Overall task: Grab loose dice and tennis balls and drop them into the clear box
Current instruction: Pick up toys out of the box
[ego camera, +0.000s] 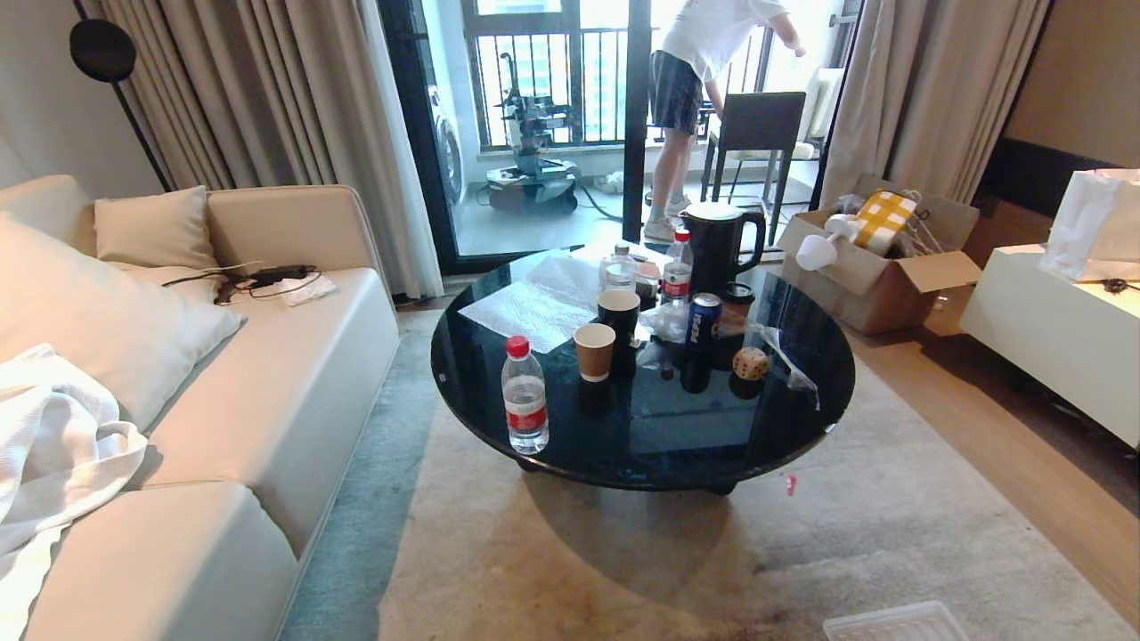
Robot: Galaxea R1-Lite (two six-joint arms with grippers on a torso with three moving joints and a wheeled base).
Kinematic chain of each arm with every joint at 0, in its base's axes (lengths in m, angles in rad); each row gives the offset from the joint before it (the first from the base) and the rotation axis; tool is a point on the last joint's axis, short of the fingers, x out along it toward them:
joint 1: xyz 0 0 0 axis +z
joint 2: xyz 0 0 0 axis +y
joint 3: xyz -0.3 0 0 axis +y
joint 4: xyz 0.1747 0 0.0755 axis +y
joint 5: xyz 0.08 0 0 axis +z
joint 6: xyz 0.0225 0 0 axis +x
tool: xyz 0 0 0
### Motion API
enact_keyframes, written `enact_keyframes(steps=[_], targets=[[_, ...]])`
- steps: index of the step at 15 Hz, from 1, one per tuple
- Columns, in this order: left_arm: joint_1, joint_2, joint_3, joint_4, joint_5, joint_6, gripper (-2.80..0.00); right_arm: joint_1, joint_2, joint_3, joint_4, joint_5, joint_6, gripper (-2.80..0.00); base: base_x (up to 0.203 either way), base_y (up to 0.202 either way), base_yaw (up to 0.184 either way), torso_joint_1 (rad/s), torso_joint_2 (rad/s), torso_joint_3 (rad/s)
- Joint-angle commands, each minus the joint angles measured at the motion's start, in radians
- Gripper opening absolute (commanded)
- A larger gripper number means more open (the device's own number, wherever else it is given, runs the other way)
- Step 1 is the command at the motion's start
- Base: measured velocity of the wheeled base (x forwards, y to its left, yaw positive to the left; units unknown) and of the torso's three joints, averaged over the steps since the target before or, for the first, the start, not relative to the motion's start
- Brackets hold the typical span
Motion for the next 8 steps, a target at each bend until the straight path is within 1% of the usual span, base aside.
enact_keyframes(steps=[1,8], targets=[[0.0,0.0,0.0,0.0,0.001,0.0,-2.8,0.0,0.0,0.0,0.001,0.0,-0.001,-2.8,0.178,0.0,0.0,0.002,0.0,0.002],[0.0,0.0,0.0,0.0,0.001,0.0,-2.8,0.0,0.0,0.0,0.001,0.001,-0.001,-2.8,0.182,0.0,-0.001,0.003,0.0,0.004]])
